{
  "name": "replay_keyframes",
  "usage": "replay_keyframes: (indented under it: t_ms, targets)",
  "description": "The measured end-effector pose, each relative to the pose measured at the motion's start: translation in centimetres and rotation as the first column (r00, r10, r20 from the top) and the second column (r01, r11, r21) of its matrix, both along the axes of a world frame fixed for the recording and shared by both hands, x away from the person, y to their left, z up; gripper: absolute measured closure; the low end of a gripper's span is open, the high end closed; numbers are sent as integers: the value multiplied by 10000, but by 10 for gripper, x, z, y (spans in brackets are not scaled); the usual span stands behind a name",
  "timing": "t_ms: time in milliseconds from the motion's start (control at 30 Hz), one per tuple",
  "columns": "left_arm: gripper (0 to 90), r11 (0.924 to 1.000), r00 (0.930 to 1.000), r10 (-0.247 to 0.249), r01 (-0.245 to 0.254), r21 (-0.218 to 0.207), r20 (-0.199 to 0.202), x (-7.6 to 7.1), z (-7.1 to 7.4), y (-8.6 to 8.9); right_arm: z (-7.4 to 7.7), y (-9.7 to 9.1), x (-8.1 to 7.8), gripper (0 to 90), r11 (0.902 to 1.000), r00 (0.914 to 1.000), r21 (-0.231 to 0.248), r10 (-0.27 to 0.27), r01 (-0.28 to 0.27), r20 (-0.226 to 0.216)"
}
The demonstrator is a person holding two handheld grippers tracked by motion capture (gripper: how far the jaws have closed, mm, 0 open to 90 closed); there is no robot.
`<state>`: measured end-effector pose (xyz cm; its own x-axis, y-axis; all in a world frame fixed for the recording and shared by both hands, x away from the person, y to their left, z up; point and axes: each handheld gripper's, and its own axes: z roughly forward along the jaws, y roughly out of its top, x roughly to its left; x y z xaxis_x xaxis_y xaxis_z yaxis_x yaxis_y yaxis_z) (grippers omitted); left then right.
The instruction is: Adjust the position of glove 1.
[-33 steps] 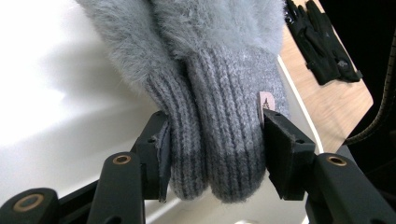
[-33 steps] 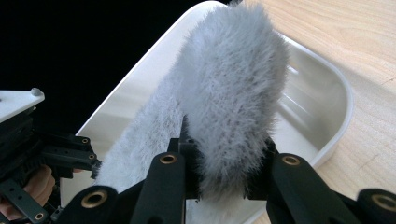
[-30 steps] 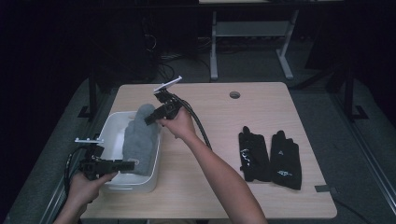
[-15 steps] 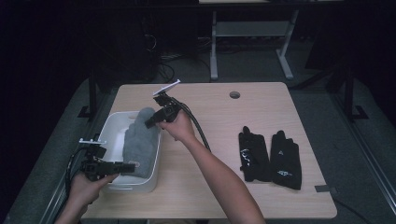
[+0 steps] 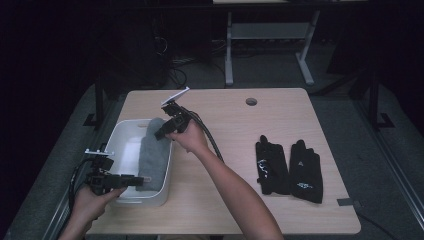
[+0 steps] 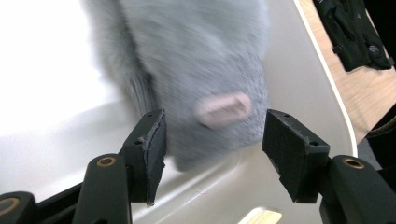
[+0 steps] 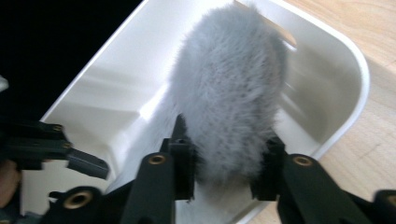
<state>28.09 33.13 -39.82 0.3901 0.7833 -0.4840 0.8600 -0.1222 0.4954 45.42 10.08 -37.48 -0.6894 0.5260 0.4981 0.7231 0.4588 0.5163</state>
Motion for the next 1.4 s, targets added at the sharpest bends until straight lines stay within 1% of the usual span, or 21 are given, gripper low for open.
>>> replay_keyframes:
  t_ms: [33, 100, 167, 200, 267, 333, 367, 433, 500, 667, 700, 867, 900, 1000, 1067, 1100, 1233, 1267, 1300, 1333, 1400]
  targets:
    - [398, 10000, 10000, -9, 9, 24, 32, 0, 1, 0, 0, 0, 0, 593, 9998, 9999, -176, -15, 18, 152]
    - [398, 10000, 9999, -10, 9, 50, 100, 0, 3, -1, 0, -1, 1, 571, 9998, 9998, -80, -172, 173, 122]
    - [398, 10000, 9999, -32, 30, 76, 169, 0, 4, 0, 3, -3, 1, 562, 9997, 9993, -84, -213, 216, 294]
    - [400, 10000, 9997, 1, -2, 30, 229, 1, 5, -1, 4, -4, 1, 562, 9997, 9991, -52, -222, 224, 348]
    - [404, 10000, 9995, -65, 63, 69, 299, 1, 6, -3, 7, -7, 1, 562, 9995, 9991, 45, -305, 304, 297]
    - [405, 9998, 9991, -157, 150, 158, 399, 1, 8, -4, 9, -9, 1, 564, 9993, 9986, 108, -353, 350, 385]
    - [405, 9999, 9989, -92, 87, 114, 458, 1, 9, -5, 10, -11, 1, 566, 9994, 9988, 147, -306, 300, 393]
    - [405, 9997, 9983, -214, 206, 141, 538, 1, 11, -6, 12, -14, 1, 566, 9993, 9985, 155, -337, 331, 436]
    - [405, 9998, 9979, -151, 144, 105, 636, 1, 14, -9, 15, -16, 1, 566, 9991, 9988, 282, -336, 326, 360]
    - [406, 9995, 9958, -278, 264, 171, 867, 2, 21, -12, 20, -23, 1, 567, 9984, 9983, 420, -408, 391, 409]
    - [406, 9991, 9951, -366, 346, 232, 914, 2, 22, -12, 22, -25, 0, 567, 9981, 9983, 455, -428, 411, 387]
    - [406, 9992, 9936, -390, 378, 135, 1060, 3, 27, -17, 27, -32, 0, 568, 9977, 9980, 559, -416, 389, 467]
    - [406, 9992, 9937, -390, 382, 95, 1055, 3, 27, -18, 27, -33, 0, 570, 9970, 9982, 657, -439, 412, 403]
    - [406, 9987, 9920, -503, 490, 136, 1154, 5, 30, -21, 30, -37, -1, 570, 9968, 9983, 678, -442, 415, 382]
    - [406, 9990, 9919, -442, 439, 49, 1190, 6, 32, -24, 31, -39, -1, 570, 9969, 9980, 689, -402, 368, 483]
    - [407, 9988, 9907, -499, 496, 63, 1268, 6, 33, -24, 31, -40, -1, 571, 9965, 9979, 738, -437, 401, 485]
    - [406, 9985, 9897, -547, 551, 1, 1324, 7, 38, -27, 35, -45, -2, 572, 9954, 9973, 839, -502, 457, 528]
    - [406, 9982, 9890, -596, 593, 61, 1356, 7, 39, -27, 35, -47, -2, 572, 9954, 9975, 857, -480, 435, 513]
    - [406, 9985, 9890, -530, 541, -41, 1385, 7, 40, -28, 36, -48, -3, 572, 9951, 9973, 866, -519, 473, 514]
    - [406, 9983, 9884, -579, 590, -35, 1406, 7, 40, -27, 36, -50, -3, 572, 9957, 9973, 820, -484, 438, 546]
    - [406, 9983, 9876, -551, 570, -84, 1473, 7, 42, -29, 37, -52, -4, 572, 9949, 9974, 913, -486, 436, 535]
